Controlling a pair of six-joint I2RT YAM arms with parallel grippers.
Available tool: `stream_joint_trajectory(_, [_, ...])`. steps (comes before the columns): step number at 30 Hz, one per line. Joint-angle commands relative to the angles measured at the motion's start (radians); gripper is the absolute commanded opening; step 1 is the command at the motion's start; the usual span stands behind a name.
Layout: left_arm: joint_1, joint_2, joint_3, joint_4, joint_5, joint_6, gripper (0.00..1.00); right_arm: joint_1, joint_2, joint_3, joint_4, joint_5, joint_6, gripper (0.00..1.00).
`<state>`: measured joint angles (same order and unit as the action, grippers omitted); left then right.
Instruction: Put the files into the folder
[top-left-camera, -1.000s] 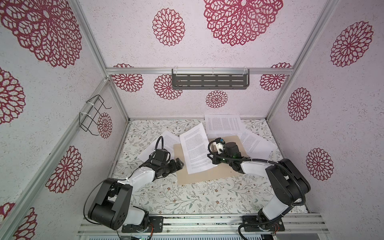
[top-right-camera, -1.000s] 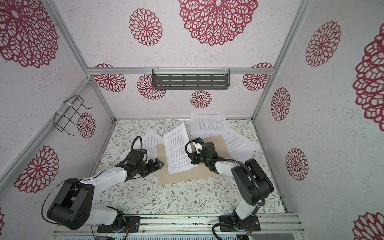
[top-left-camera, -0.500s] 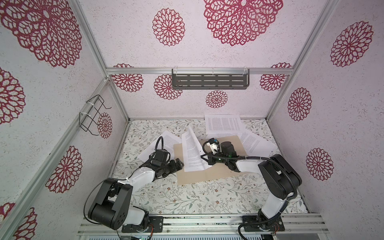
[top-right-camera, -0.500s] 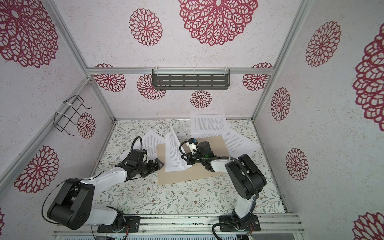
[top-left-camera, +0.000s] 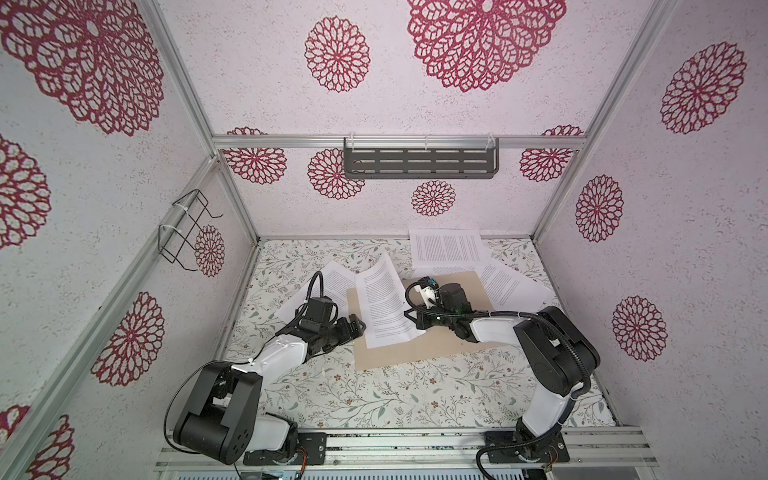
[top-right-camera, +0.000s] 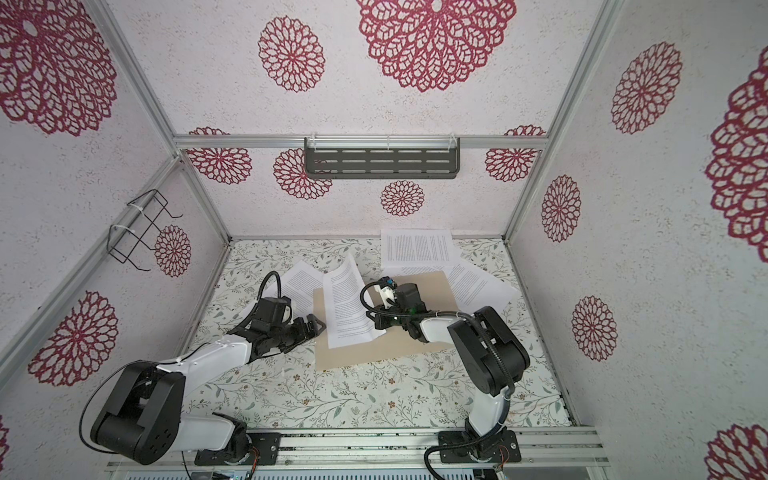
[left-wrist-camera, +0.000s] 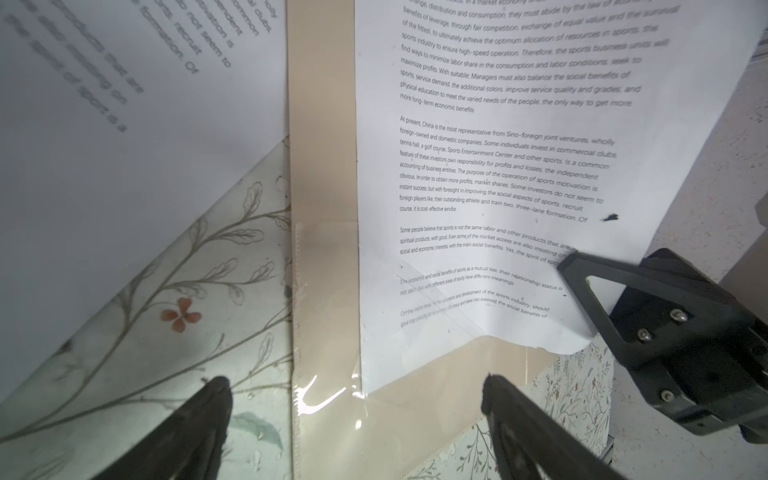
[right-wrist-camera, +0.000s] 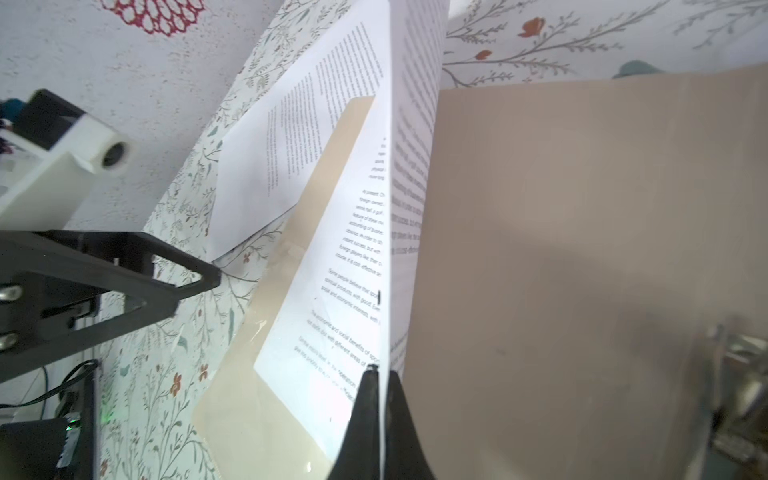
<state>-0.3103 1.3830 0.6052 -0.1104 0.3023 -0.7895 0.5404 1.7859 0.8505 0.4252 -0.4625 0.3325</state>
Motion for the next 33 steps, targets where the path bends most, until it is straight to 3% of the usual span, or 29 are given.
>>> stream_joint_trajectory(1, [0.011, -0.012, -0.007, 0.007, 0.006, 0.001, 0.97, 0.003, -0.008, 0.034, -0.035, 0.053, -0.016, 0.00])
stream_joint_trajectory(15, [0.015, 0.025, 0.009, 0.026, 0.026, -0.008, 0.97, 0.047, 0.049, 0.055, 0.001, -0.032, 0.042, 0.00])
stream_joint_trajectory(24, [0.014, 0.037, 0.024, 0.029, 0.032, -0.010, 0.97, 0.041, 0.006, 0.007, 0.002, -0.071, 0.072, 0.00])
stream_joint_trajectory(33, [0.015, 0.032, 0.020, 0.029, 0.029, -0.014, 0.97, 0.027, -0.005, -0.009, 0.022, 0.093, 0.106, 0.00])
